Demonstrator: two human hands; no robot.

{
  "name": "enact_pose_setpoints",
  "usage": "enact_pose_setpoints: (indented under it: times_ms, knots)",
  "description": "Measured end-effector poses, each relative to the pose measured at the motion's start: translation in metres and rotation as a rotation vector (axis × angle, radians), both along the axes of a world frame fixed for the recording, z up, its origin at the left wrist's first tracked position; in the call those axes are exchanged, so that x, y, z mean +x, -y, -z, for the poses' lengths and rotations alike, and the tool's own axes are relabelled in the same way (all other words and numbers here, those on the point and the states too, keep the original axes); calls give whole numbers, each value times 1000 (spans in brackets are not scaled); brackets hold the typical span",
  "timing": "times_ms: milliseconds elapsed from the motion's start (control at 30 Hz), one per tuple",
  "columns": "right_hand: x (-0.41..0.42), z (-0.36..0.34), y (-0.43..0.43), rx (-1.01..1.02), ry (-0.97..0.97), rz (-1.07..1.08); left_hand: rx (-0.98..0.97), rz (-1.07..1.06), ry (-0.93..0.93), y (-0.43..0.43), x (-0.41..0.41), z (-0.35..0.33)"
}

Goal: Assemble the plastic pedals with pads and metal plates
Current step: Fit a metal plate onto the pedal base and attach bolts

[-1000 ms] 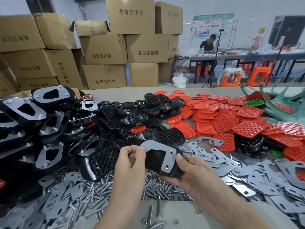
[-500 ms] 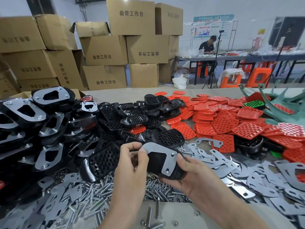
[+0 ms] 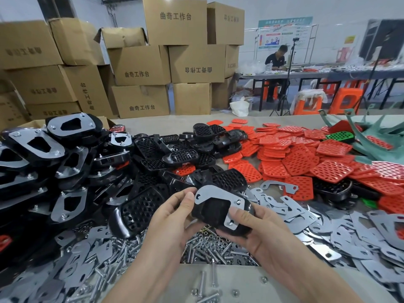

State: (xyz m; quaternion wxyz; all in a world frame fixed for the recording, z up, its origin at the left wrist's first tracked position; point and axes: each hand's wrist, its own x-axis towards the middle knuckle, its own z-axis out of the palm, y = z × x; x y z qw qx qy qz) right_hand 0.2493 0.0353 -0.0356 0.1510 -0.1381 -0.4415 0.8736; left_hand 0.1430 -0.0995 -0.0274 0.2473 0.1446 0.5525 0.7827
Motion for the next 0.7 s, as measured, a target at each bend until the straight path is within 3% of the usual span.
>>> enact_pose_setpoints:
  times_ms: [100,333,533,700]
  knots:
    - [0,2,-1,1,-12,-11,-56,-55,-144,-1,0,4]
    - [0,6,-4,-40,-37,-18,-79,-45,-292,1,1,4]
    - [-2,5,-3,20,5,26,-25,-14,-168,0,-2,4]
    - [-4,7,-3,65,14,52,-18,-14,-205,0,1,3]
